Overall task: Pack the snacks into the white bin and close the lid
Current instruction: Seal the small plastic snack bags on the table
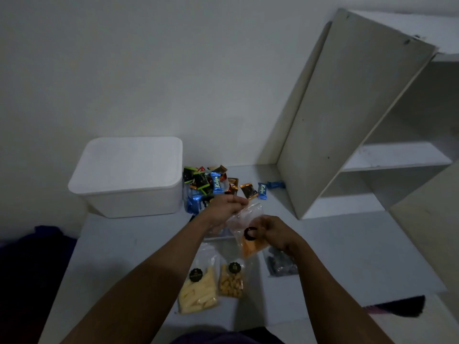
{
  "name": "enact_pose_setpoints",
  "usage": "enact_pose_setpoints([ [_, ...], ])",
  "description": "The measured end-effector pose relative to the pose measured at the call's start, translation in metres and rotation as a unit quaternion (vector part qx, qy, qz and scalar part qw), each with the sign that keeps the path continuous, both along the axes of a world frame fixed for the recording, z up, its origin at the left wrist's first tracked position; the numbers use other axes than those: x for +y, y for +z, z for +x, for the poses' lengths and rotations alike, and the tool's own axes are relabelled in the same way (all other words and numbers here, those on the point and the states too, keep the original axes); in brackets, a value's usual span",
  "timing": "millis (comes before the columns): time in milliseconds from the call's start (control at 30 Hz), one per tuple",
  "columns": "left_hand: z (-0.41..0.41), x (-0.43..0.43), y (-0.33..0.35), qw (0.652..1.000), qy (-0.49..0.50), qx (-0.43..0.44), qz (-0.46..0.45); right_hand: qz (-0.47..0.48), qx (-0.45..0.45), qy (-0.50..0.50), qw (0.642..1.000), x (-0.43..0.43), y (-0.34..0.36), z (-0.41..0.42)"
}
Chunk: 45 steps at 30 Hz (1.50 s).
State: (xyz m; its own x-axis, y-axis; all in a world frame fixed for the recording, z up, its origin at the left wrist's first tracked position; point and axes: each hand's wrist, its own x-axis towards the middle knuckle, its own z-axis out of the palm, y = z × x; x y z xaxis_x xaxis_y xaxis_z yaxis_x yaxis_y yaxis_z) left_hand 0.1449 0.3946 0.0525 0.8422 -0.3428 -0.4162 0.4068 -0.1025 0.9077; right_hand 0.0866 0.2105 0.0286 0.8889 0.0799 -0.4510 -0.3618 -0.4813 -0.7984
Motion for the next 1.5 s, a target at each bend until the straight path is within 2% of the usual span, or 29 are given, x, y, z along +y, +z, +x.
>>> enact_pose_setpoints([
  [100, -0.010, -0.023, -0.022, 0.996, 0.056, 0.068, -0.032, 0.037, 0.011, -0.094, 0.995, -0.020, -0.019, -0.019],
  [233, -0.028, -0.066, -0.063, 0.993, 0.030, 0.114, -0.016, 0.061, 0.069, -0.219, 0.971, -0.051, -0.040, -0.030],
  [367, -0.046, -0.116, -0.090, 0.995, -0.002, 0.075, 0.068, 0.018, 0.062, -0.346, 0.936, -0.079, -0.058, -0.036],
  [467, -0.050, -0.149, -0.101, 0.992, -0.062, 0.068, 0.092, -0.026, 0.057, -0.379, 0.923, -0.106, -0.073, -0.042],
  [600, -0.042, -0.186, -0.112, 0.978, -0.147, 0.045, 0.139, -0.090, 0.049, -0.370, 0.923, -0.142, -0.079, -0.044],
  [700, -0.034, -0.208, -0.121, 0.952, -0.216, 0.029, 0.216, -0.117, 0.054, -0.355, 0.926, -0.162, -0.086, -0.036],
  [933, -0.008, -0.225, -0.132, 0.918, -0.266, 0.028, 0.291, -0.211, 0.048, -0.225, 0.950, -0.171, -0.102, -0.008],
  [1067, -0.001, -0.220, -0.137, 0.922, -0.250, 0.028, 0.294, -0.267, 0.110, -0.150, 0.946, -0.163, -0.104, 0.008],
  [1200, 0.002, -0.208, -0.134, 0.929, -0.212, 0.016, 0.303, -0.337, 0.068, -0.103, 0.933, -0.158, -0.104, 0.015],
  [1367, 0.010, -0.181, -0.134, 0.939, -0.079, -0.030, 0.332, -0.252, 0.006, -0.094, 0.963, -0.136, -0.102, 0.033],
  [1433, 0.013, -0.163, -0.126, 0.927, -0.039, -0.080, 0.364, -0.214, -0.014, -0.087, 0.973, -0.122, -0.099, 0.043],
  [1500, 0.014, -0.140, -0.122, 0.901, -0.020, -0.139, 0.411, -0.198, -0.030, -0.070, 0.977, -0.106, -0.095, 0.055],
])
